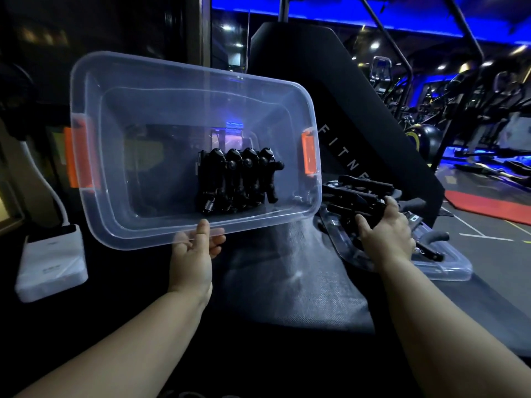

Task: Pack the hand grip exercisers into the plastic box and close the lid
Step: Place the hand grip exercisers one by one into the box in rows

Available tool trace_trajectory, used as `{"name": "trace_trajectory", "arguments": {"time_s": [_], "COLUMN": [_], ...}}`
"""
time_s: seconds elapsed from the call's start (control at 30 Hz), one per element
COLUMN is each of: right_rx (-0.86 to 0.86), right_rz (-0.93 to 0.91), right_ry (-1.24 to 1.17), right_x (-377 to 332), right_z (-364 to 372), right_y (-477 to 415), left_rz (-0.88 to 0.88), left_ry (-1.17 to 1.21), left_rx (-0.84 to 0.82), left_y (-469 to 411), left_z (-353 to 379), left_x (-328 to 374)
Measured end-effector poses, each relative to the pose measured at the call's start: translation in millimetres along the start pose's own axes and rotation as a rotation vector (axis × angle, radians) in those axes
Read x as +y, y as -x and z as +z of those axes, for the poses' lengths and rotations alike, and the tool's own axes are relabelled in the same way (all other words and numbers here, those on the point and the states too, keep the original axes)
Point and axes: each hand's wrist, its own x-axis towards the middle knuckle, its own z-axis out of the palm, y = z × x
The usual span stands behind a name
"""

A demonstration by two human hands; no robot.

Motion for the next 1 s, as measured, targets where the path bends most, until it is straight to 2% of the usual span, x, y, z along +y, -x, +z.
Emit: {"name": "trace_trajectory", "arguments": {"time_s": [0.13,0.33,0.63,1.0], "right_rx": [-0.053,-0.024,0.152,0.489], "right_rz": [0.021,0.032,-0.103,-0.366], "right_ry": [0.022,-0.171,-0.176,-0.259], "right_x": [-2.8,2.9,3.2,-0.7], "right_z": [-0.7,6.0,7.7,-3.8], "right_y": [-12.9,-19.4,-14.7,-2.1], "left_rz": [0.004,0.005,0.015,0.024], "left_ry": [-0.01,-0.023,-0.034,-0.019], "left_rx": [0.003,-0.005,-0.009,-0.002], "left_y": [-0.8,-1.2,-1.3,-0.6], "left_z": [1.6,1.8,0.1,0.3], "left_x": [-0.8,-1.4,-2.5,-2.4]}}
